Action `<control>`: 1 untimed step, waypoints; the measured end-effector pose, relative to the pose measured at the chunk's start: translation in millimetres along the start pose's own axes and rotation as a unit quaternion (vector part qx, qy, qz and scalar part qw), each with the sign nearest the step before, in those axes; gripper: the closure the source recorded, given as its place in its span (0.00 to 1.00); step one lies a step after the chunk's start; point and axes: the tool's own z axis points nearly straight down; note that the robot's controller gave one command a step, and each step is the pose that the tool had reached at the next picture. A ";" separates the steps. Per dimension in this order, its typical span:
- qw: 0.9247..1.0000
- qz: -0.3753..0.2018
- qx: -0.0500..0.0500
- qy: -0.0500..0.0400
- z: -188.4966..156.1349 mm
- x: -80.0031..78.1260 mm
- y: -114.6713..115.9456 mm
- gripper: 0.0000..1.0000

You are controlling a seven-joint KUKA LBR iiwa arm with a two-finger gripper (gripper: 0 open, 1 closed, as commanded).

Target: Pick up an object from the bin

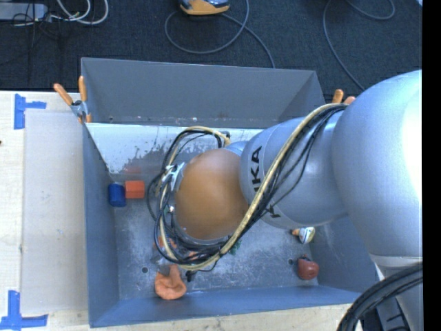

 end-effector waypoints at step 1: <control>1.000 0.001 0.000 0.001 -2.9 0.3 0.4 1.00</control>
Offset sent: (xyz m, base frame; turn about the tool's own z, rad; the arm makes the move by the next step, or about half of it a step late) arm 0.0000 0.0000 0.0111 0.0000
